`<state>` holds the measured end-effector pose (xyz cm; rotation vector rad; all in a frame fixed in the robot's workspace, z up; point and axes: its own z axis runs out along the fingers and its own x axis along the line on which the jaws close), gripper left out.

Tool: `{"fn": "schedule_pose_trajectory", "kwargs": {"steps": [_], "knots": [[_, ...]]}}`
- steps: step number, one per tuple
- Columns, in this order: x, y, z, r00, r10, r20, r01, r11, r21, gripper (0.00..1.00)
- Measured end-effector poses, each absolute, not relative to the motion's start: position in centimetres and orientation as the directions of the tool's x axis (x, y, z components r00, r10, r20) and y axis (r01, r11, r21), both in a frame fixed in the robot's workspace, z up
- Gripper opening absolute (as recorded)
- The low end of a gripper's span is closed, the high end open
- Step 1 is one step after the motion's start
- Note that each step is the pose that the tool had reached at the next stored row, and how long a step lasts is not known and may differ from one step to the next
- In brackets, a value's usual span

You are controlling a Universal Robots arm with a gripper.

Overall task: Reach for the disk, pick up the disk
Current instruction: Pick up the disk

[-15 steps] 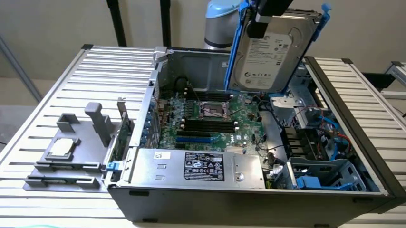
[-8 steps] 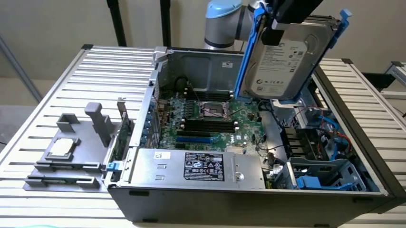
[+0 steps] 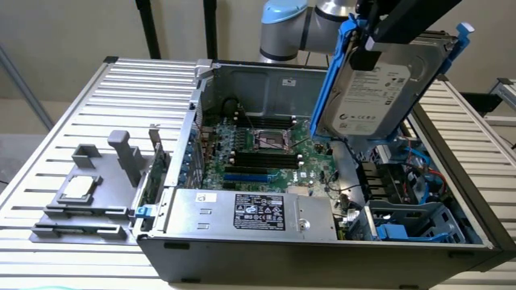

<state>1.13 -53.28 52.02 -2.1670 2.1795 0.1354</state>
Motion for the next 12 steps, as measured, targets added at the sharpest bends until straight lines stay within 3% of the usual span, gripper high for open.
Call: {"fn": "schedule_pose_trajectory", "kwargs": {"steps": [12], "knots": [[3.1,-56.9,52.1,-0.007,-0.994,-0.108,-1.000,0.005,0.016,0.33]]}}
